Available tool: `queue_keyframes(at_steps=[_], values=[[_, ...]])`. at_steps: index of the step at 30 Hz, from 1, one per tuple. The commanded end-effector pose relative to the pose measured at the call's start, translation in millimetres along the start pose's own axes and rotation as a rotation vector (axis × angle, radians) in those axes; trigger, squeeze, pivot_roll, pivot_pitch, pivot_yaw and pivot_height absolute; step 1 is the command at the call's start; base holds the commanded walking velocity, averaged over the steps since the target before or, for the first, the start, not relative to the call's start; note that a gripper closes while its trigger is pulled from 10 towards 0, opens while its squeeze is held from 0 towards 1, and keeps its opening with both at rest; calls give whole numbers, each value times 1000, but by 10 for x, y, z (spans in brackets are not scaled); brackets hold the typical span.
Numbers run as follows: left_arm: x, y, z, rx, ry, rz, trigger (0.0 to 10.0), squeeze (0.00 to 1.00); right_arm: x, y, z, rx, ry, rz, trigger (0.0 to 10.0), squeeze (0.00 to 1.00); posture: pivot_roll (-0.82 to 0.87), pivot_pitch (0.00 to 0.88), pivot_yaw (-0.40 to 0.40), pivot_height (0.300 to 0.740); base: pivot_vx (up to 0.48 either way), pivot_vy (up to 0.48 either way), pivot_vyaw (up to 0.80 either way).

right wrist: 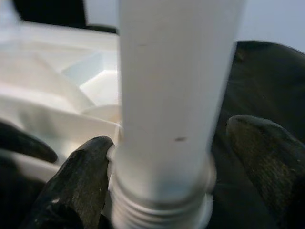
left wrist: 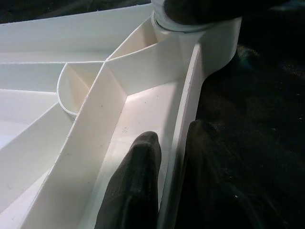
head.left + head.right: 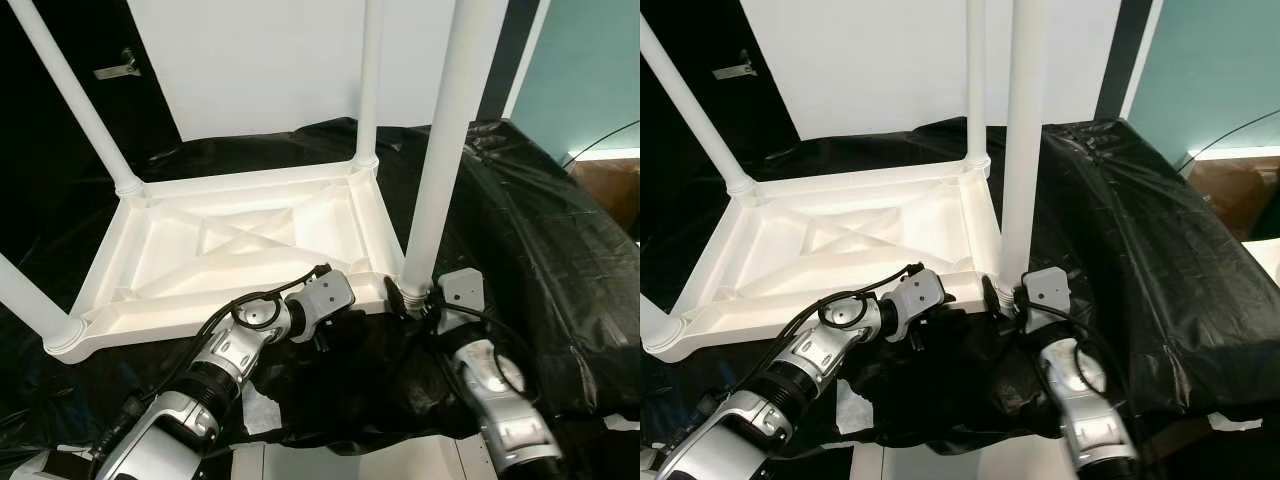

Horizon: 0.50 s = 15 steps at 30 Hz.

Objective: Building children table

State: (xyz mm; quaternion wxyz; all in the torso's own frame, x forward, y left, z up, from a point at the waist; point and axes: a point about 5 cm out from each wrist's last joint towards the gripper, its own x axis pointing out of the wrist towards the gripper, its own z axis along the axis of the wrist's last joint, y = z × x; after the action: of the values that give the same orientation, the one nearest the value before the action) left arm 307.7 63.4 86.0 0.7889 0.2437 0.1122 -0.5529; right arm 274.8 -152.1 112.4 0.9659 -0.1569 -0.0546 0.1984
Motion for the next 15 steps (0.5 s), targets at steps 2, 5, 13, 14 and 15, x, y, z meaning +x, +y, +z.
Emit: queue_keyframes(at_steps=[2, 5, 13, 14, 15], values=[[-18, -305, -400, -110, 148, -225, 10000, 0, 25, 41, 6, -9, -9, 100, 10000, 0, -107, 20, 27, 740, 0, 0, 0], [-9, -299, -385, -111, 145, -224, 10000, 0, 40, -60, 14, -38, -7, 170, 10000, 0, -105, 20, 24, 740, 0, 0, 0], [-11, -301, -385, -110, 144, -223, 10000, 0, 125, -212, 90, -78, -1, 374, 10000, 0, -94, 13, 22, 740, 0, 0, 0], [-11, -301, -385, -110, 144, -223, 10000, 0, 125, -212, 90, -78, -1, 374, 10000, 0, -94, 13, 22, 740, 0, 0, 0], [-11, -301, -385, -110, 144, -223, 10000, 0, 125, -212, 90, -78, -1, 374, 10000, 0, -94, 13, 22, 740, 0, 0, 0]])
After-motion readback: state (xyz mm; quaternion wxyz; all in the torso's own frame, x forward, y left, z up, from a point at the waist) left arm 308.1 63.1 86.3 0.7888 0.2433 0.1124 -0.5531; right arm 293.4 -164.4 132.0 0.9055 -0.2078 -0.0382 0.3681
